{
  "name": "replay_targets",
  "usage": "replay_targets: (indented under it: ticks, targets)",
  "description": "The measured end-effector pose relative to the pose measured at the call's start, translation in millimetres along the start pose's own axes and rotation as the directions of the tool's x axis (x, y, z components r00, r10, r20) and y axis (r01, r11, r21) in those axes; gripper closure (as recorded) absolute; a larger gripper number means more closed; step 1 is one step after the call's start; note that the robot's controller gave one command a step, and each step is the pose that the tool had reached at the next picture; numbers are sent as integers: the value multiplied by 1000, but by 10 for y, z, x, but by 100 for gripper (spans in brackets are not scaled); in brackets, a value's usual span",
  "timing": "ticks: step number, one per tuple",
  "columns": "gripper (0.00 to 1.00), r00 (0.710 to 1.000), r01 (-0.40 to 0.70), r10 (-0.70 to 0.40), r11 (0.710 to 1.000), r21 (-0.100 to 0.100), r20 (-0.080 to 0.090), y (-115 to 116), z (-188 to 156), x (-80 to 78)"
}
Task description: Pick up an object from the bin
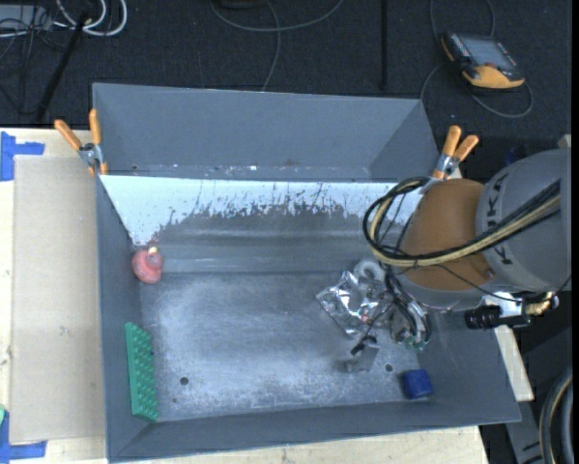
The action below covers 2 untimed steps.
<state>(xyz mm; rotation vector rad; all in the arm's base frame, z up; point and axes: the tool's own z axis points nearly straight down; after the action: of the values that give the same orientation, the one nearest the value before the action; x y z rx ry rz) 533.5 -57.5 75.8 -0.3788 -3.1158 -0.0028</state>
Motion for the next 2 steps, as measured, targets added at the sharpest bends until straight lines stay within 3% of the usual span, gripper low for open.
replay_targets:
  ticks: [1,2]
  targets:
    - [100,1000,3,-3,1000,2,2,-7,-10,-6]
    - [100,996,92,-92,996,-3,9,890,-17,-505]
